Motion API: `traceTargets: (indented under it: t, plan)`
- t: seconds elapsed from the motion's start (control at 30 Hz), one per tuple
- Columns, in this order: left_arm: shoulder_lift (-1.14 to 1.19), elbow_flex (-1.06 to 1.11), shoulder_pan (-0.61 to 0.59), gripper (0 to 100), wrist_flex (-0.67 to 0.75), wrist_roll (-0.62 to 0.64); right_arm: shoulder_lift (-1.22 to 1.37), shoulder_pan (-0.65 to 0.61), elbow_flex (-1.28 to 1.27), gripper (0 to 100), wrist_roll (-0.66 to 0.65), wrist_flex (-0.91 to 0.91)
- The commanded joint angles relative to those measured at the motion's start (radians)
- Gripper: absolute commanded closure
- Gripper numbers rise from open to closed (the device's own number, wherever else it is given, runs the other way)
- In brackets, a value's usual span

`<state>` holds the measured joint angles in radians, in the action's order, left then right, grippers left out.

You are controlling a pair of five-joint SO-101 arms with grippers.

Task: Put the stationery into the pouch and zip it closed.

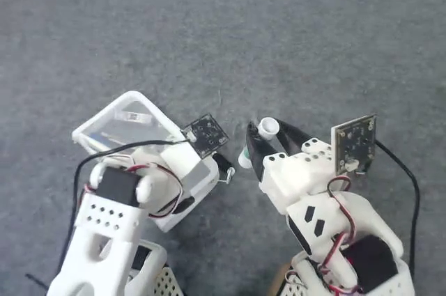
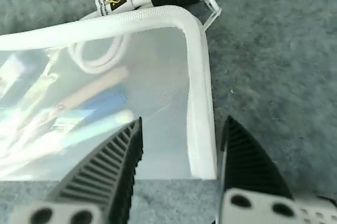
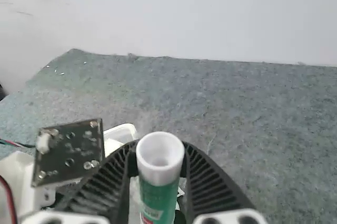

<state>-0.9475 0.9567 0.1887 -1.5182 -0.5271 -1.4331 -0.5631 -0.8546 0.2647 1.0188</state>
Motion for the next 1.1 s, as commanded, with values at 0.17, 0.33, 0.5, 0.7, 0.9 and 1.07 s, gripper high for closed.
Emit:
traceTargets:
  t: [0.17,0.33,0.5,0.7,0.9,1.07]
  plan:
    - [0.003,0.194,0.009,77,0.210,-0.051,-0.019,0.013,0.008,99.3,0.011,-0.025]
    - [0.002,0.249,-0.011,77,0.279,-0.060,-0.019,0.013,0.008,99.3,0.011,-0.025]
    - [0.000,0.251,-0.137,77,0.393,-0.061,-0.019,0.013,0.008,99.3,0.012,-0.028]
    - [0.000,0.252,-0.301,77,0.517,-0.101,-0.019,0.013,0.008,99.3,0.012,-0.030]
    - [0.000,0.257,-0.420,85,0.624,-0.120,-0.019,0.013,0.008,99.3,0.012,-0.030]
    - [0.000,0.297,-0.459,82,0.609,-0.164,-0.019,0.013,0.008,99.3,0.012,-0.030]
